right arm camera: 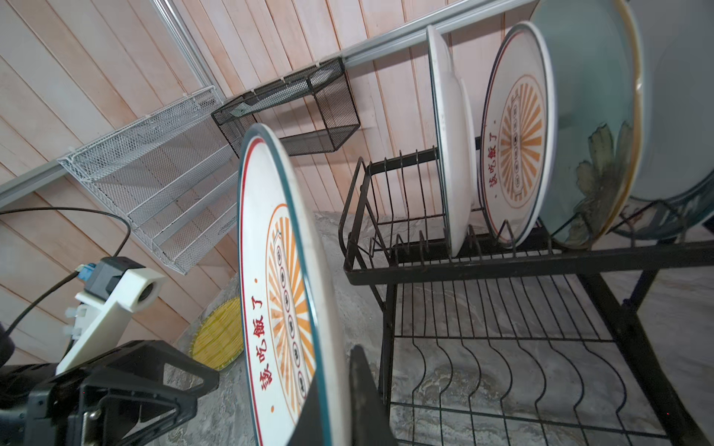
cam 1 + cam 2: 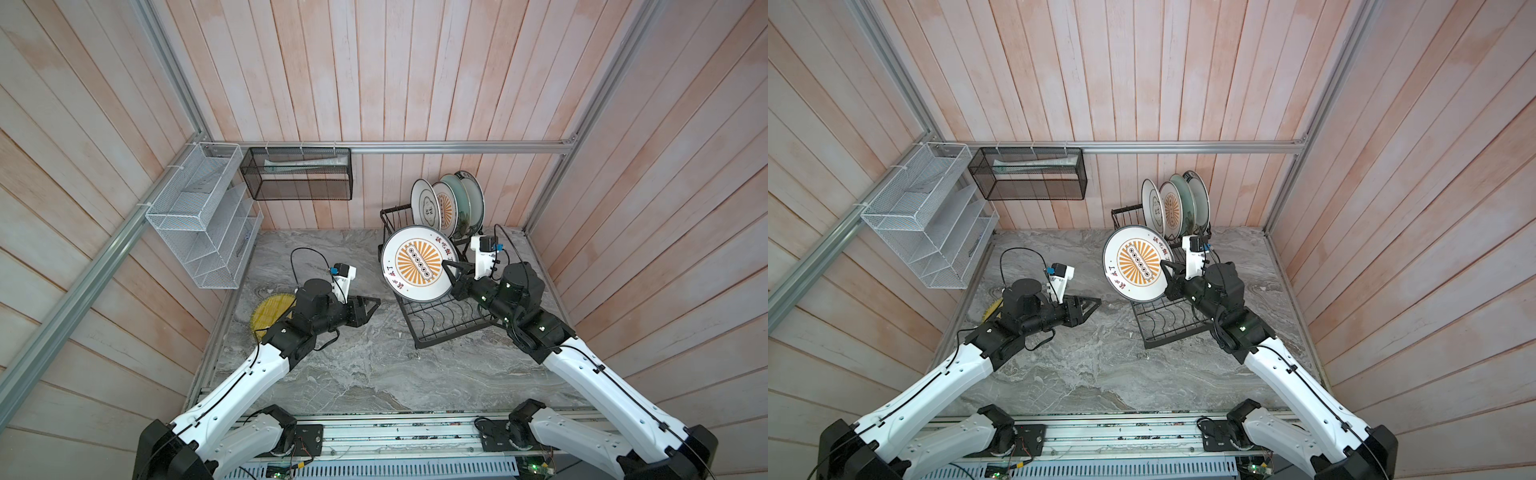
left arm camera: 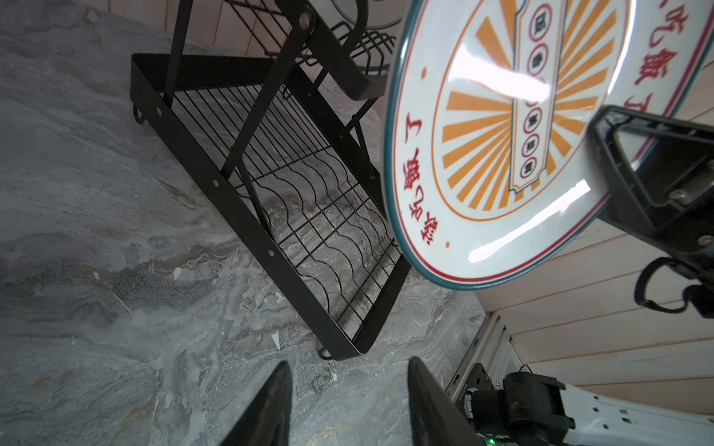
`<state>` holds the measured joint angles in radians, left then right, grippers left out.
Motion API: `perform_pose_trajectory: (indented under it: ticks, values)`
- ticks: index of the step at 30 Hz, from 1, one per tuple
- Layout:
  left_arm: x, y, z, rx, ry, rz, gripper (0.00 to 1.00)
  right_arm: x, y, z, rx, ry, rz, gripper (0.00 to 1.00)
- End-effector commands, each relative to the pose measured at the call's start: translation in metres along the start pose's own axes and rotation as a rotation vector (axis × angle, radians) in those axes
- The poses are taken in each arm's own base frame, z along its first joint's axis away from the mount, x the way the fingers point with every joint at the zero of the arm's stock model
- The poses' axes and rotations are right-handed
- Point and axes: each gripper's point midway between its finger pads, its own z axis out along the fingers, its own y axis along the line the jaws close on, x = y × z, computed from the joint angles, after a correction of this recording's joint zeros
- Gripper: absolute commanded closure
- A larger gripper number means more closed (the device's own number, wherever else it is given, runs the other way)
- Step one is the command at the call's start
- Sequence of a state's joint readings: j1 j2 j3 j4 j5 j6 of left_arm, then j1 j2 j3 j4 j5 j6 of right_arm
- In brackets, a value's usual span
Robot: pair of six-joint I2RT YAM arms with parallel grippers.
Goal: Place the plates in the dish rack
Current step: 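Carry the sunburst plate into the rack with the right gripper while the left draws back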
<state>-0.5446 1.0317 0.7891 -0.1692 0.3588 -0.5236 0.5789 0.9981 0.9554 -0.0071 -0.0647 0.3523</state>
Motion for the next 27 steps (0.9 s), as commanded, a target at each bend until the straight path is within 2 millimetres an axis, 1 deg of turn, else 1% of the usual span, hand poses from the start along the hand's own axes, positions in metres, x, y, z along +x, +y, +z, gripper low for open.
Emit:
perform_pose_trajectory:
  ticks: [1, 5, 8, 12, 17, 22, 27]
  values:
    - [-0.016, -0.01, -0.008, -0.028, -0.073, 0.07, 0.5, -0.042, 0.001, -0.006, 0.042, -0.107, -0.069, 1.0]
    - [-0.021, -0.026, -0.016, -0.02, -0.128, 0.132, 0.51, -0.067, -0.001, -0.005, 0.095, -0.153, -0.105, 1.0]
    - [-0.023, -0.033, -0.023, -0.026, -0.158, 0.163, 0.5, -0.082, -0.003, -0.003, 0.135, -0.182, -0.129, 1.0]
    - [-0.029, -0.04, -0.034, -0.058, -0.216, 0.2, 0.5, -0.099, -0.004, 0.0, 0.183, -0.215, -0.166, 1.0]
    - [-0.034, -0.055, -0.045, -0.072, -0.264, 0.252, 0.51, -0.119, 0.0, 0.005, 0.253, -0.255, -0.227, 1.0]
    - [-0.034, -0.071, -0.052, -0.05, -0.303, 0.302, 0.51, -0.133, 0.004, 0.014, 0.339, -0.275, -0.299, 1.0]
    - [-0.034, -0.072, -0.052, -0.051, -0.303, 0.305, 0.5, -0.138, 0.003, 0.028, 0.44, -0.273, -0.36, 1.0]
